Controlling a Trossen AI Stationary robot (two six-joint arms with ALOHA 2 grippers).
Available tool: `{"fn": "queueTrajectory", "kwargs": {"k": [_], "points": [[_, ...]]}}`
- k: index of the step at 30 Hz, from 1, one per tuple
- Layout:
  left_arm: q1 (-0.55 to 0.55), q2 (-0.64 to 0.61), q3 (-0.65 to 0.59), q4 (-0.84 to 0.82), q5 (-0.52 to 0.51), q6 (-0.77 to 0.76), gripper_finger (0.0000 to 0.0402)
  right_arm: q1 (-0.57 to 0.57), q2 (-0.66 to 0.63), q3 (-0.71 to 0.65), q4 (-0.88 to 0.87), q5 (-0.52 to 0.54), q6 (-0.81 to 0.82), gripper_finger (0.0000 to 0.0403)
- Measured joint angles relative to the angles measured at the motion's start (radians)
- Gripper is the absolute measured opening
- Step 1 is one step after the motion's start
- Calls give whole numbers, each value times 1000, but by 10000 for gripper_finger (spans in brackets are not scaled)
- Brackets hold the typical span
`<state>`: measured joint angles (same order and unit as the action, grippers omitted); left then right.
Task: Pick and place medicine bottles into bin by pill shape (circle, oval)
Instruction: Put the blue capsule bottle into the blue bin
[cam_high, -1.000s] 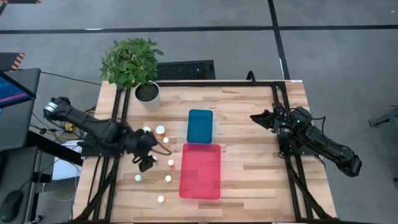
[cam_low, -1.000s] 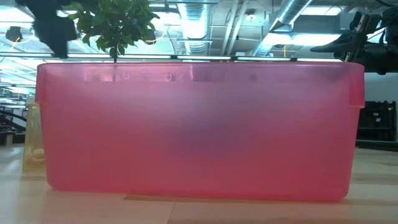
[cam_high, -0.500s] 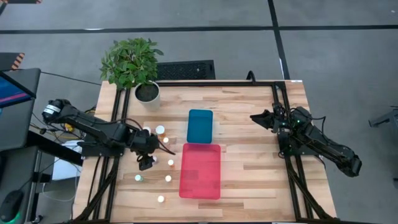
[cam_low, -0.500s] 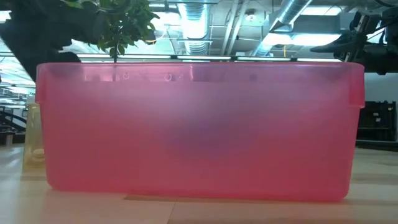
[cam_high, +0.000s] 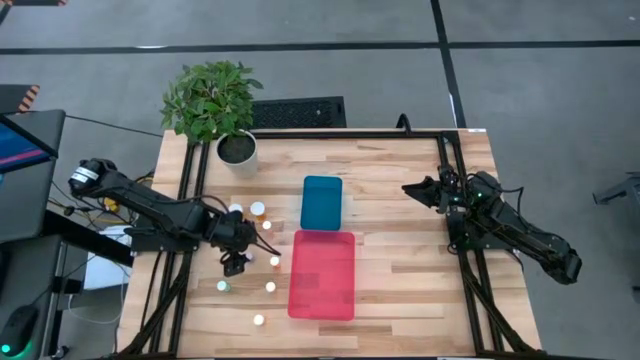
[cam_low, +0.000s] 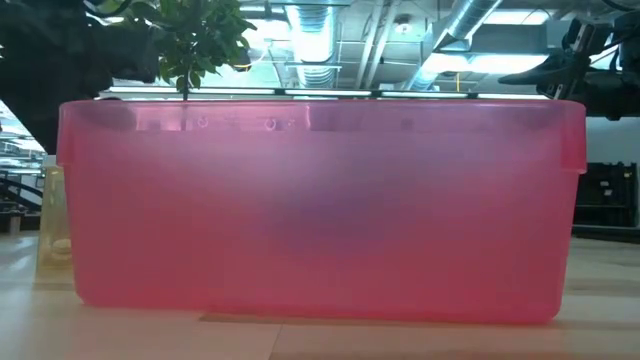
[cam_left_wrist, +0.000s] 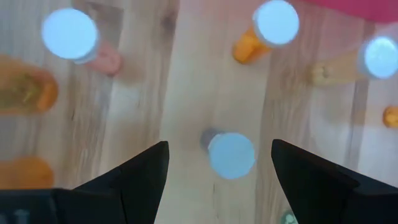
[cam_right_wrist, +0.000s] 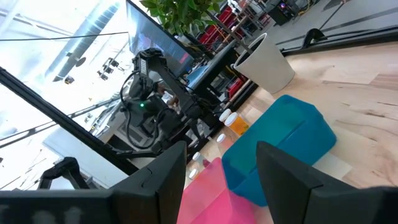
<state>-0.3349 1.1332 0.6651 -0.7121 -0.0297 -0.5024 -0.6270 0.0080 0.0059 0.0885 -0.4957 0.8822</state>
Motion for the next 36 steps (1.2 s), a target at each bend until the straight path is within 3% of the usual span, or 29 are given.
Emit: {"fn": "queueTrajectory", "kwargs": {"k": [6,14,22,30,36], "points": [[-44,51,0,34,44,-10,277,0,0,0,-4,0,0,205],[-65,152,10,34,10,-17,277,-4,0,0,-6,0,0,205],[-65,144,64,0,-48,-10,277,-4,0,0,-7,0,0,205],[-65,146,64,-35,-29,11,276,-4,0,0,-6,0,0,205],[-65,145,64,-35,-37,12,232,-4,0,0,-7,0,0,205]]}}
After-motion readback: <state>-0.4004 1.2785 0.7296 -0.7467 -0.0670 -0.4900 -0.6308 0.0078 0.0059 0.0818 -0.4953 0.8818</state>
